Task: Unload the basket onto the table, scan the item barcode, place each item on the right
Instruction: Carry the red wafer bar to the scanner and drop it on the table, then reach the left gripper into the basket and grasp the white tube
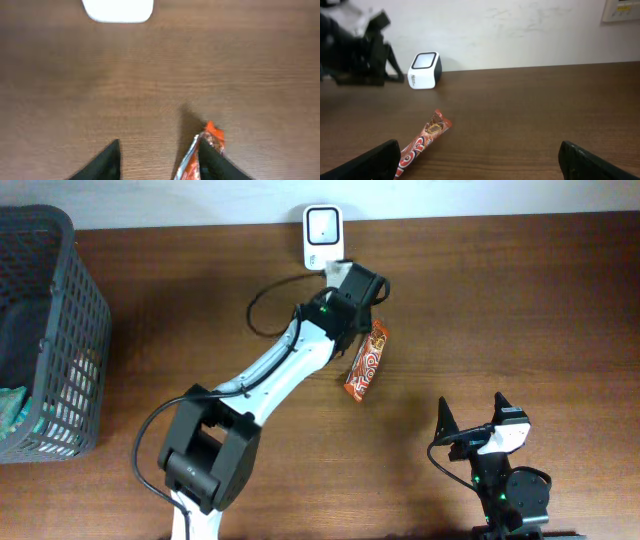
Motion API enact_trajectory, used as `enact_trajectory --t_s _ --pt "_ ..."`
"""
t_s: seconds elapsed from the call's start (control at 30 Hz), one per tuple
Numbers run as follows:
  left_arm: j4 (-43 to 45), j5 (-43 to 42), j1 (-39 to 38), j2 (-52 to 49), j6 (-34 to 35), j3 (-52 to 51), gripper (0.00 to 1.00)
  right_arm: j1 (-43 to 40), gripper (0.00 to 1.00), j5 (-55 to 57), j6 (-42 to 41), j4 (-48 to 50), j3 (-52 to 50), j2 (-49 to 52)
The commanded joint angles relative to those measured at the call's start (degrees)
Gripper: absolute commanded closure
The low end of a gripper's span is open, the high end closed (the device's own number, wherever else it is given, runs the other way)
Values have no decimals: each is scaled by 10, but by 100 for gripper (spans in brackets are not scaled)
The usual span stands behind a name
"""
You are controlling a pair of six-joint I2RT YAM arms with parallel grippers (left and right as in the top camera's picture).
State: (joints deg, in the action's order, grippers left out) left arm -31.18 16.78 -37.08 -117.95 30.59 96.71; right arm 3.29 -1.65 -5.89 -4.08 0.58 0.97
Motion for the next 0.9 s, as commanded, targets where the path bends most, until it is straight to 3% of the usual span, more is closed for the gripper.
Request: enact_trajectory --t_s 0.0,0.27,0.43,0.53,0.63,0.73,0.77,0.87 --pt "-38 10 27 97 -111 59 38 -4 1 -7 -3 -3 -3 -2" --pt "-136 2 236 233 -121 113 25 -4 1 -7 -3 -3 -3 -2" --pt "-119 -99 465 304 -121 128 18 -4 1 -7 -3 -3 -3 -2" --pt "-113 -105 578 318 -121 128 7 -4 1 -7 -3 -3 -3 -2" --pt "-121 -105 659 313 -125 127 7 -4 1 -7 -3 -3 -3 -2" --pt "-140 -105 735 293 -170 127 7 -4 1 -7 -3 -3 -3 -2" --pt "-148 -104 751 284 -203 127 1 -4 1 -7 -3 -3 -3 -2" --pt "-175 -103 778 257 -294 127 1 -4 1 -7 -3 -3 -3 -2"
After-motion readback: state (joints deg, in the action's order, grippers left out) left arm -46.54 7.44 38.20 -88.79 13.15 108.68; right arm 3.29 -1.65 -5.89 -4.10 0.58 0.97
